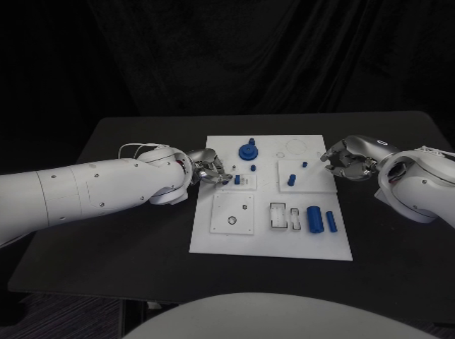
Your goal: Assemble the parts on the task board
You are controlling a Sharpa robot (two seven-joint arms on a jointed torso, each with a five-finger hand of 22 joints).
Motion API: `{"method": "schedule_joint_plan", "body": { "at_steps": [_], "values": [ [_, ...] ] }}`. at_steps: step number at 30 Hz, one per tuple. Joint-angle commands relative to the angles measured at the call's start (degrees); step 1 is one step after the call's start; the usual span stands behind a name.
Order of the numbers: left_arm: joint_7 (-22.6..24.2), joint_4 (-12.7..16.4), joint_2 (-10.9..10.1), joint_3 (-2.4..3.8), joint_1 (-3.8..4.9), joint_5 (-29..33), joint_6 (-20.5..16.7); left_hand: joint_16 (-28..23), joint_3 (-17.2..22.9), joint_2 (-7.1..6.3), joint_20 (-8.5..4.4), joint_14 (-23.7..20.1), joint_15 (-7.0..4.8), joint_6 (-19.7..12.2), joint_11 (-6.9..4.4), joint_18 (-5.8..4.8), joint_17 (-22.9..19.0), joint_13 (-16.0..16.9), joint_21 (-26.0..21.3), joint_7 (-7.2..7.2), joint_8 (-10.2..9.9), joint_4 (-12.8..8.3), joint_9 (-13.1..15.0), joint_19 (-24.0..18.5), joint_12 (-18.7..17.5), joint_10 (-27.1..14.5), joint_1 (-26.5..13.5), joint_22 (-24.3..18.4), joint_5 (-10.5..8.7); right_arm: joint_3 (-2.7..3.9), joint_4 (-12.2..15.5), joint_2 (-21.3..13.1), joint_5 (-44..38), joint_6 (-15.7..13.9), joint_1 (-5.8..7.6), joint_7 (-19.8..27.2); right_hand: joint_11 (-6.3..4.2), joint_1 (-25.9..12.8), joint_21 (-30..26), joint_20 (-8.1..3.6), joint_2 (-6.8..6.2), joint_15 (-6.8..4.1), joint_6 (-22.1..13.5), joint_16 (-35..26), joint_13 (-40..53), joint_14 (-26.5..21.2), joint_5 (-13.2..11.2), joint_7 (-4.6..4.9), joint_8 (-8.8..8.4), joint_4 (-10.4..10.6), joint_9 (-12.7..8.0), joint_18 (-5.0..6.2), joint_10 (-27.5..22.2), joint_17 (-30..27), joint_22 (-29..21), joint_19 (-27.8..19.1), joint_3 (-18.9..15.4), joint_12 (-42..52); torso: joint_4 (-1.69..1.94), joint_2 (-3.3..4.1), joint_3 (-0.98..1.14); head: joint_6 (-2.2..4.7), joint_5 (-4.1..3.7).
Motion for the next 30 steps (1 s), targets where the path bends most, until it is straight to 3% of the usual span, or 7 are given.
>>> {"method": "schedule_joint_plan", "body": {
  "at_steps": [1,15,21,30],
  "values": [
    [-0.8,0.0,-0.1,-0.23,-0.49,0.2,1.0,0.4,-0.2,0.03,-0.01,6.1,-0.09,0.1,0.1,-0.57,15.1,15.0,-0.2,0.31,0.2,0.0,1.6,1.1,0.2,6.1,-0.6,11.2,-0.2,0.03,0.1,-0.1,-0.2,0.6,-0.14,-1.0,-0.03,-0.6,-0.3,0.05,0.1,0.39,0.3,-0.4,3.8,3.9,0.3,-0.04,-0.14,0.1,-0.1,-0.05,-0.2,7.3,9.8,-0.2,0.3,-0.4,-0.07,-0.1,0.02,-0.01,0.09],
    [-1.0,0.0,-0.8,-0.23,-0.61,0.2,0.6,0.4,-0.5,0.2,-0.01,6.1,-0.13,0.3,0.05,-0.58,15.1,15.0,-0.1,0.21,0.4,0.0,1.6,1.1,0.2,6.1,-0.4,11.2,0.25,0.03,0.0,-0.2,0.9,1.0,-0.28,-1.1,-0.03,-0.6,-0.3,0.05,0.1,0.39,0.3,-0.4,3.8,3.9,0.3,-0.04,-0.14,0.1,-0.1,-0.05,-0.2,7.3,9.8,-0.2,0.3,-0.4,0.06,-0.11,-0.05,-0.01,0.11],
    [-0.5,0.2,-1.1,-0.23,-0.63,0.2,0.2,0.4,-2.6,0.43,0.02,6.1,-0.09,0.6,0.12,-0.57,15.1,15.0,-0.2,0.31,0.5,2.1,1.6,1.1,0.2,6.1,-1.9,11.2,-0.55,0.03,-0.1,-0.1,0.9,1.0,-0.32,-1.1,-0.03,-0.6,-0.3,0.05,0.1,0.39,0.3,-0.4,3.8,3.9,0.3,-0.04,-0.14,0.1,-0.1,-0.05,-0.2,7.3,9.8,-0.2,0.3,-0.4,0.09,-0.07,-0.06,-0.01,0.07],
    [0.1,0.2,-1.3,-0.23,-0.66,0.2,-0.6,0.4,-4.0,0.39,0.03,6.1,-0.08,0.9,0.12,-0.59,15.1,15.0,-0.1,0.29,0.6,3.1,1.6,1.2,0.2,6.1,-2.5,11.2,-1.08,0.03,-0.2,-0.2,1.0,1.1,-0.36,-1.2,-0.03,-0.6,-0.3,0.05,0.1,0.39,0.3,-0.4,3.8,3.9,0.3,-0.04,-0.14,0.1,-0.1,-0.05,-0.2,7.3,9.8,-0.2,0.3,-0.4,0.04,-0.07,-0.01,-0.01,0.13]
  ]
}}
